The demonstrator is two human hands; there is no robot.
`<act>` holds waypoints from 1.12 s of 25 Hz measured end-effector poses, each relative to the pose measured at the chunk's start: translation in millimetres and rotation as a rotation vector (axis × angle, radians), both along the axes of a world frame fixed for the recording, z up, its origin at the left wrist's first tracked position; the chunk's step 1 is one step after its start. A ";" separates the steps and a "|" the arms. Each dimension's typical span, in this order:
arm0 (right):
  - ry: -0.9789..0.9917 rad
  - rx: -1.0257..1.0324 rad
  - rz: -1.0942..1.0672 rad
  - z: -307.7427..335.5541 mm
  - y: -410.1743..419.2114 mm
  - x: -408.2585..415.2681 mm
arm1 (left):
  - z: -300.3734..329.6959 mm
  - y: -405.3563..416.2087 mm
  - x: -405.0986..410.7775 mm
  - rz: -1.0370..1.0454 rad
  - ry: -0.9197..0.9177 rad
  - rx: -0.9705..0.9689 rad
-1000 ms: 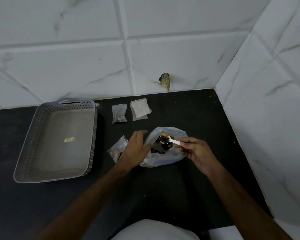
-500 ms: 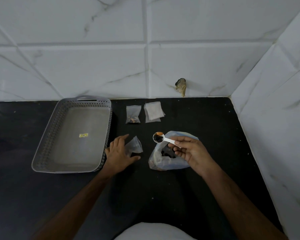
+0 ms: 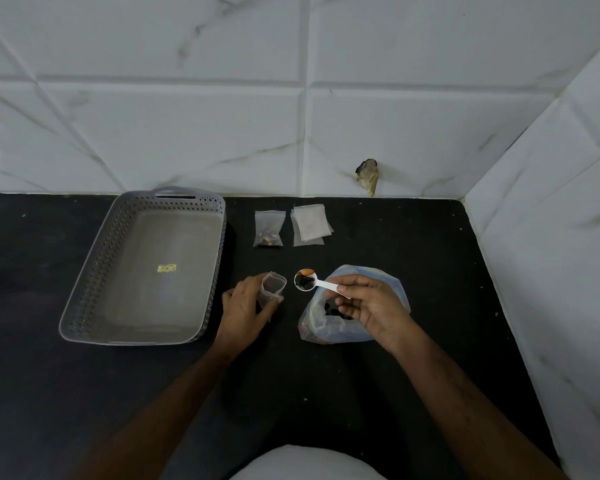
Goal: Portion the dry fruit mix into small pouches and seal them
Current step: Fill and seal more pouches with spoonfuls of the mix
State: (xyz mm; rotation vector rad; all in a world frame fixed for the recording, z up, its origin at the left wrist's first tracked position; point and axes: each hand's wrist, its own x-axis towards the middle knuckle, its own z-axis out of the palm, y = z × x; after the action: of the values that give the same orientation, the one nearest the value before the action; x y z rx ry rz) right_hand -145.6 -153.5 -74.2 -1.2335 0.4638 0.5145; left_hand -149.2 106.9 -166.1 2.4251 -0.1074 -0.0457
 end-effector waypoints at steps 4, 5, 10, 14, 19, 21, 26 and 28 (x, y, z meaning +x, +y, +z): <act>-0.027 -0.063 0.026 2.7 10.6 0.7 | 0.9 -5.8 -3.4 -0.063 -0.015 -0.055; -0.038 -0.088 0.034 3.0 13.8 1.4 | 1.2 -8.0 -3.6 -0.068 -0.017 -0.055; -0.105 -0.203 0.100 0.0 26.8 6.2 | 4.6 -17.6 -6.6 -0.074 -0.068 -0.033; -0.181 -0.313 0.135 -1.4 34.1 6.2 | 5.6 -22.1 -7.0 -0.060 -0.082 -0.033; -0.343 -0.628 0.242 -5.4 36.4 1.8 | 5.0 -25.1 -8.0 -0.045 -0.080 -0.034; -0.477 -0.788 0.314 -4.6 41.7 0.2 | 4.5 -26.2 -8.2 -0.036 -0.076 -0.037; -0.876 -1.251 0.820 -9.8 52.8 1.8 | 4.5 -27.0 -9.2 -0.022 -0.068 -0.071; -1.047 -1.306 0.828 -11.7 49.0 -5.3 | 4.8 -27.8 -9.7 -0.022 -0.071 -0.082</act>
State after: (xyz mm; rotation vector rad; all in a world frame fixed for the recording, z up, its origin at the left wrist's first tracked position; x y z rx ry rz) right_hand -150.9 -104.6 -85.9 -2.7269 -0.8213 0.1047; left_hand -158.8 79.1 -161.4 2.3443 -0.1651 0.0344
